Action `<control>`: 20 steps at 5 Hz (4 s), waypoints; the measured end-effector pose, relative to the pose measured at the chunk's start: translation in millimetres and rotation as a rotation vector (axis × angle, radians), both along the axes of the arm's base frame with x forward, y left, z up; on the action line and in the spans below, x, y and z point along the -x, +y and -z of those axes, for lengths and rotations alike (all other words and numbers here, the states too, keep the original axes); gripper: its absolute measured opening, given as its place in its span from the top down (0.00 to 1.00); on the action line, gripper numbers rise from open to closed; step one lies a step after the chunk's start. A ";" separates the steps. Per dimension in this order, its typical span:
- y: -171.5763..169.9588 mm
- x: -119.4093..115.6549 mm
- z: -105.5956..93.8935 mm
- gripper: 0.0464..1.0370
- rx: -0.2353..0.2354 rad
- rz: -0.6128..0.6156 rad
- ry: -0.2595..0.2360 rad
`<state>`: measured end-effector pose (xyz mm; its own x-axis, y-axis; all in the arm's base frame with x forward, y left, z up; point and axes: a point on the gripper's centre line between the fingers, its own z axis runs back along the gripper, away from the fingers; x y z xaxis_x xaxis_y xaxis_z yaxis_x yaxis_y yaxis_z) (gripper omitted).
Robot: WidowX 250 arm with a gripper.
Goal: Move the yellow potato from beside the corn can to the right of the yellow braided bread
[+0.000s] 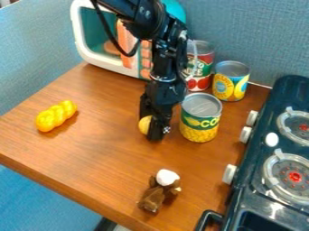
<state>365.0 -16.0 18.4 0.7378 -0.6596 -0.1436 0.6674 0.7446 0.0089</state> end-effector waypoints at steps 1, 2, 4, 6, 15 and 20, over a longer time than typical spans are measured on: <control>11.5 10.9 -6.2 0.30 -0.002 -0.031 0.006; 30.6 25.7 -35.2 0.30 -0.022 -0.137 -0.047; 83.6 65.0 -16.5 0.30 -0.113 -0.649 0.042; 72.3 78.0 6.0 0.31 -0.096 -0.774 0.145; 58.1 89.1 -52.8 0.04 0.157 -0.800 0.005; 118.8 44.7 -59.9 0.04 -0.121 -0.820 0.042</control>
